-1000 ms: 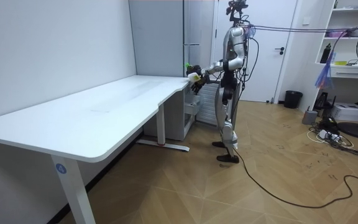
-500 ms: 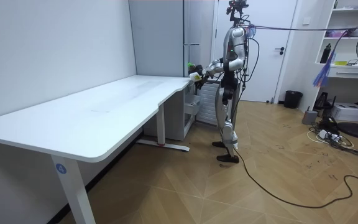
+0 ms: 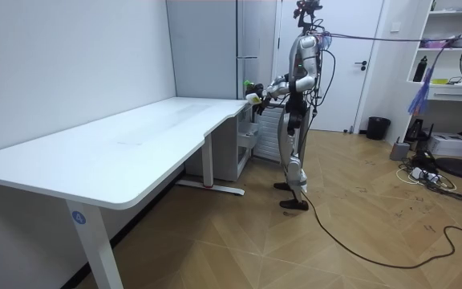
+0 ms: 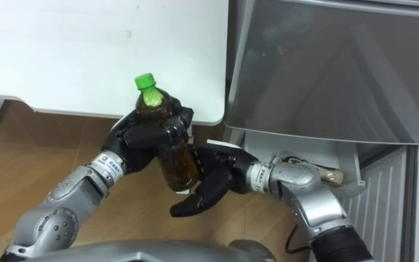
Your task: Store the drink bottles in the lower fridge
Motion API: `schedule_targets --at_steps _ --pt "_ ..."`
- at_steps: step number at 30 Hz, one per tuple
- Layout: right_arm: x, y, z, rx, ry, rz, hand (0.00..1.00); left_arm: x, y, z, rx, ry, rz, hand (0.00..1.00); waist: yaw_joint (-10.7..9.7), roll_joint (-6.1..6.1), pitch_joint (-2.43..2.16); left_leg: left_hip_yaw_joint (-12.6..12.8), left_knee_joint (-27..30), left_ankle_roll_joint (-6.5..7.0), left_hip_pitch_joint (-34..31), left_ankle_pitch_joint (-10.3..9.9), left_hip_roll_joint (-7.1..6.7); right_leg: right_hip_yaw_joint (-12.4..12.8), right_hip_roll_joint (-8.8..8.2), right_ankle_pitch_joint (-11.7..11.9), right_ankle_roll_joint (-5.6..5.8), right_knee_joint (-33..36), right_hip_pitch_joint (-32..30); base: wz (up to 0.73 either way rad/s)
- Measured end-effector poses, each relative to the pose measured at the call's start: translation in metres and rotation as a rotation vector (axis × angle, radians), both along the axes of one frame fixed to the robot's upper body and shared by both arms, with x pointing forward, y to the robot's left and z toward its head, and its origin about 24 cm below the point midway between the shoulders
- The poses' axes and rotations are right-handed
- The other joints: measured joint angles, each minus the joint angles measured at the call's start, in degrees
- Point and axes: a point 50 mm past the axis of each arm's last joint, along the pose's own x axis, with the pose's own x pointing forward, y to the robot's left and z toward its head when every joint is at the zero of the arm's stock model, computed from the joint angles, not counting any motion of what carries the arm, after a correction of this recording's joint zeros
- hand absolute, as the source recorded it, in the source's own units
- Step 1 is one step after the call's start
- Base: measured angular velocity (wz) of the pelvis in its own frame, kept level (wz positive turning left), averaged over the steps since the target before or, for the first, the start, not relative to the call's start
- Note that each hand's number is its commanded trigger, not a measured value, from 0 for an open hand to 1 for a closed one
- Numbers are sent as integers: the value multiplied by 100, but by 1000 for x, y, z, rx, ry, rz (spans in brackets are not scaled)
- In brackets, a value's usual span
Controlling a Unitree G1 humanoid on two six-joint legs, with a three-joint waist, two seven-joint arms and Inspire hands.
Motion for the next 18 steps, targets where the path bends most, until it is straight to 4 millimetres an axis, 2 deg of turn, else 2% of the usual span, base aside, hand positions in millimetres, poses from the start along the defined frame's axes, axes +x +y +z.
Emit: schedule_targets --at_steps 12,18 --pt "0 2 1 44 14 -40 0 1 1 2 -2 -39 -4 100 0 0 1 54 -22 0 -24 0 -2 50 5 0 0 39 -70 -1" --pt "-7 3 -4 44 45 -50 0 -2 -2 0 66 -61 -59 100 -18 96 57 59 -5 1 -43 0 -6 50 3 0 0 42 -82 0"
